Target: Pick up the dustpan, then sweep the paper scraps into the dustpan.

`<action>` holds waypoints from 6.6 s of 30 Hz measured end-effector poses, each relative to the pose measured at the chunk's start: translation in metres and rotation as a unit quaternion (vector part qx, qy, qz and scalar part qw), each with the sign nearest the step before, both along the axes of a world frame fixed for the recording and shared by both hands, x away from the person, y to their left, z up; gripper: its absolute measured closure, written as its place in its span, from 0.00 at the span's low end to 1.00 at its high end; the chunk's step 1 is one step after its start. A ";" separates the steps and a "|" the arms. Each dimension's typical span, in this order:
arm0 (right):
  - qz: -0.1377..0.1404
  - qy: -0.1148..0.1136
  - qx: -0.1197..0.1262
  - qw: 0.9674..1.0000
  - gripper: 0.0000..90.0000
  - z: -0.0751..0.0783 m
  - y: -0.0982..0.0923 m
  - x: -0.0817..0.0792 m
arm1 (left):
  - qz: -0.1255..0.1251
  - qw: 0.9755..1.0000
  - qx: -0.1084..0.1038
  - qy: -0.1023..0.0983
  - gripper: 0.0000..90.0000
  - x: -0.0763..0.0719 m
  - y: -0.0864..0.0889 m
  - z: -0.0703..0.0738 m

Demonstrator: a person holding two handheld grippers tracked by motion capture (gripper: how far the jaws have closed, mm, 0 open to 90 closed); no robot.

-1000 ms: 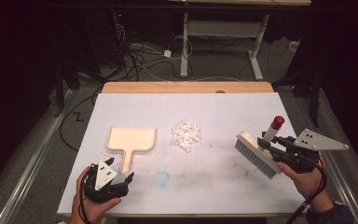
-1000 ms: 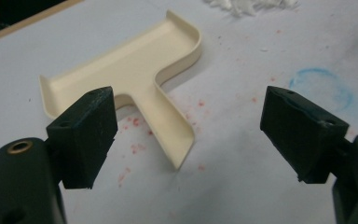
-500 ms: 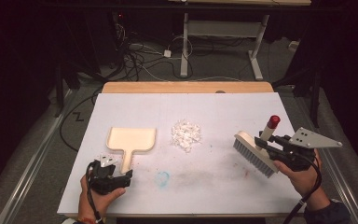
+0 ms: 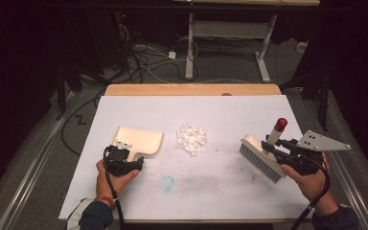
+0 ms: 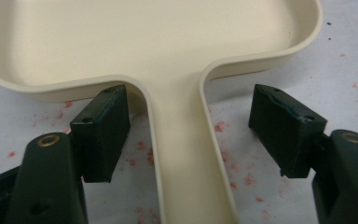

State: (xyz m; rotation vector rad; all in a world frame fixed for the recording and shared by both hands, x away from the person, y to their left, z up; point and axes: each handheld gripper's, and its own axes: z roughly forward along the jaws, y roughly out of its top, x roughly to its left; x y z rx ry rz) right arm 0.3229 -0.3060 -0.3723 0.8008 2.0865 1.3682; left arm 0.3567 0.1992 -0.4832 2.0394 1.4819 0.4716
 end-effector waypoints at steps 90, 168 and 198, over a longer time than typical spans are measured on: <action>-0.056 -0.015 -0.001 0.998 0.79 0.017 -0.002 0.043 | -0.184 0.981 0.059 0.002 0.71 -0.079 0.040 0.035; -0.012 -0.009 -0.046 0.999 0.79 -0.008 0.145 0.104 | -0.201 0.978 0.045 0.024 0.70 -0.073 0.031 0.022; 0.041 -0.055 -0.084 0.994 0.79 -0.028 0.198 0.177 | -0.209 0.977 0.041 0.028 0.70 -0.071 0.032 0.019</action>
